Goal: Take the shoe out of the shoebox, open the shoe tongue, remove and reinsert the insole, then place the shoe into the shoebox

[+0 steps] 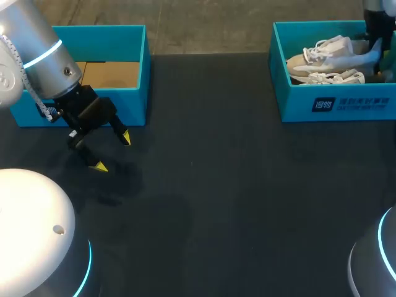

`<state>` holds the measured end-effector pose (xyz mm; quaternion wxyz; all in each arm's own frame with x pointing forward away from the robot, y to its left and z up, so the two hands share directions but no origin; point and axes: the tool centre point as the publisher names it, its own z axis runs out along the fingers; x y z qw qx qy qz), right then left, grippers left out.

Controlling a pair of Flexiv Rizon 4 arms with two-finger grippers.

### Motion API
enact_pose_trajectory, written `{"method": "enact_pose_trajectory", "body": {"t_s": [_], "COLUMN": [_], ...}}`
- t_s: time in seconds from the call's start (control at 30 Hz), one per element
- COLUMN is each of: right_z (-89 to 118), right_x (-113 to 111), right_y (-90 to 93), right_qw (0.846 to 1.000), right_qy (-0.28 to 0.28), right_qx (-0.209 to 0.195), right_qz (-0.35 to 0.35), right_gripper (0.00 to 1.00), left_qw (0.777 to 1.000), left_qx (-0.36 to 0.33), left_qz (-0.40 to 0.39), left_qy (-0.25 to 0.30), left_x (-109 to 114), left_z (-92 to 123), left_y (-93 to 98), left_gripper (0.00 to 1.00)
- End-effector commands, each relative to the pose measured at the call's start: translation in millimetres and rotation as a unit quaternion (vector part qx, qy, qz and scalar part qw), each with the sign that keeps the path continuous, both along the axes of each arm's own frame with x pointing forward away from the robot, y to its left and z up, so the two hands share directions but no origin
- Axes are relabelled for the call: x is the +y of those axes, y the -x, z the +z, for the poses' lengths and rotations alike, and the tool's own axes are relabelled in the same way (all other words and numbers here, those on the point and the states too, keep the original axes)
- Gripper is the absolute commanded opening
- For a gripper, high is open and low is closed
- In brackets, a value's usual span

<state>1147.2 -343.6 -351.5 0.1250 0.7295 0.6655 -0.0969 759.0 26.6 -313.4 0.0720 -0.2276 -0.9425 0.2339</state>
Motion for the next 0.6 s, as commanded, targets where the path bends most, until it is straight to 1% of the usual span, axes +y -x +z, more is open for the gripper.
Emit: {"method": "enact_pose_trajectory", "body": {"t_s": [0.03, 0.33, 0.6], "right_z": [-5.4, -19.1, -26.3], "right_x": [-3.8, -8.1, -5.4], "right_y": [-4.2, -10.0, -17.0], "right_qw": [1.0, 1.0, 0.999], "right_qy": [-0.008, -0.018, -0.029], "right_qx": [-0.001, 0.008, 0.015], "right_qz": [0.005, 0.005, 0.012], "right_gripper": [0.0, 0.0, 0.0], "left_qw": [1.0, 1.0, 1.0], "left_qx": [-0.001, -0.001, -0.001], "left_qz": [0.0, 0.0, 0.0], "left_qy": [-0.001, -0.001, -0.001], "left_x": [0.4, 0.4, 0.4], "left_z": [0.1, 0.1, 0.1], "left_y": [0.7, 0.7, 0.7], "left_gripper": [1.0, 1.0, 1.0]}}
